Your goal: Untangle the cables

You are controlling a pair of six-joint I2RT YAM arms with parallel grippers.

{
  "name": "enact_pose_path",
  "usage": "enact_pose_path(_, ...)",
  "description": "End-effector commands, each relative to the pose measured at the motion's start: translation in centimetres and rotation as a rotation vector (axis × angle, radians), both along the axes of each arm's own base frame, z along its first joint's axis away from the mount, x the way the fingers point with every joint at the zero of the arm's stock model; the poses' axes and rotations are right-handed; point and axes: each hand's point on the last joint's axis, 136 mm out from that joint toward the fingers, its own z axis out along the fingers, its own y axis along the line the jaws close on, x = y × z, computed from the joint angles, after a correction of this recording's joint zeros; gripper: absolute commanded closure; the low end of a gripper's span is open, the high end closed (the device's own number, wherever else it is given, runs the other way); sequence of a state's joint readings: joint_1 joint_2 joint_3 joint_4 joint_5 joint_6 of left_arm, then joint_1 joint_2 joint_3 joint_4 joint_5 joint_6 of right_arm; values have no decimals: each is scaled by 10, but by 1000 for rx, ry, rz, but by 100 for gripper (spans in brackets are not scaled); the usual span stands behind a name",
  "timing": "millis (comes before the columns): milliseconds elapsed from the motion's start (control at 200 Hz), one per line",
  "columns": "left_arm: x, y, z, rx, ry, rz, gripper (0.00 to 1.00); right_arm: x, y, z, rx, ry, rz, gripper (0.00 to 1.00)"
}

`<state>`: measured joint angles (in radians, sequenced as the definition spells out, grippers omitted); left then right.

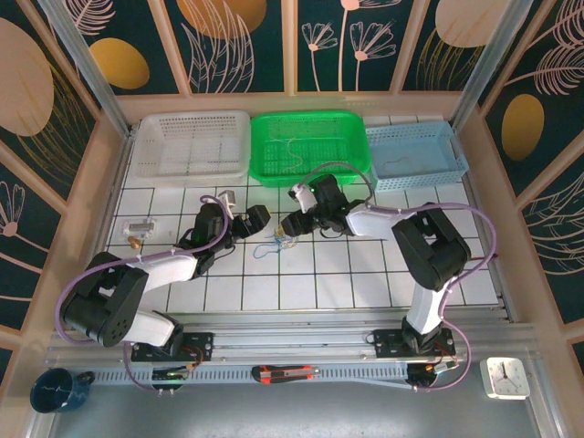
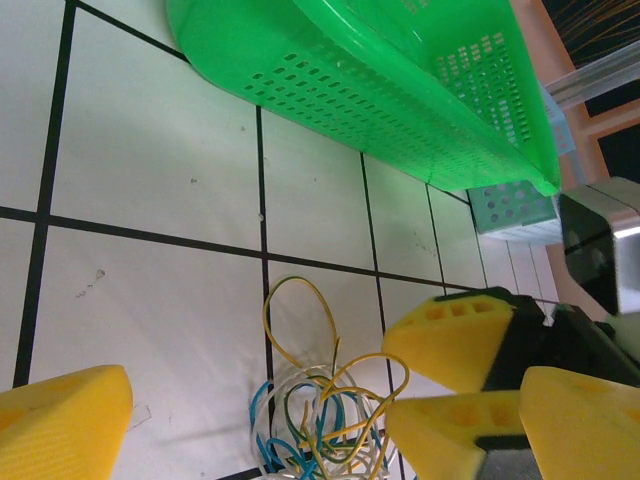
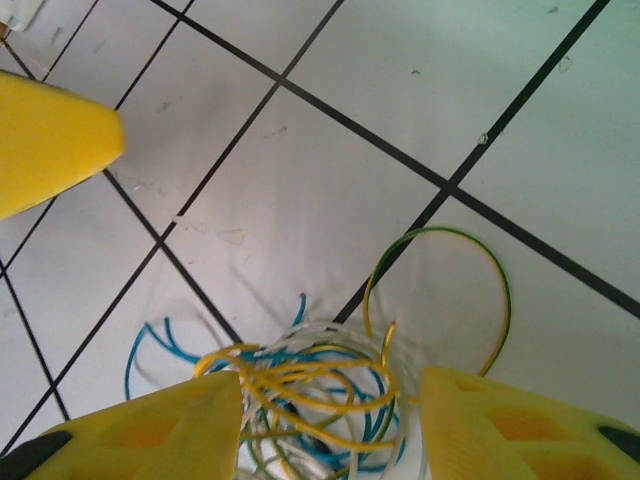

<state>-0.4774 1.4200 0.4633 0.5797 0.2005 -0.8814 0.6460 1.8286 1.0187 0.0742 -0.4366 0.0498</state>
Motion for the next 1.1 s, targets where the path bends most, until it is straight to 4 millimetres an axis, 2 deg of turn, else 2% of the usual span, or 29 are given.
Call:
enact_pose_path(0,4,1,12,-30,-31,15,1,8,9,-3,-16,-18,26,51)
enact_pose_path(205,3,-2,13,-45,-29,5,1,10,15,-1,1,-11,43,57)
enact_pose_path(265,3,-2,12,-45,-29,5,1,8,15,2,6,-10,48,64)
enact_pose_path(480,2,-2,11,-44,-30,1,1,-1,10,16,25,-15,45,100)
enact_pose_path(646,2,-1,8,-34,-31,1,1,-8,5,34,55,-31,30,100)
enact_pose_path(881,-1,-1,-2,12,-23,-26,1,-17,-2,71,142,-62,-17,100)
enact_pose_path(1011,-1,-6,-3,17,-25,-58,1,-21,-4,81,194,-53,-47,100)
enact_pose_path(1096,-1,-10,-2,10,-30,-83,5,-21,-4,85,217,-47,-62,100)
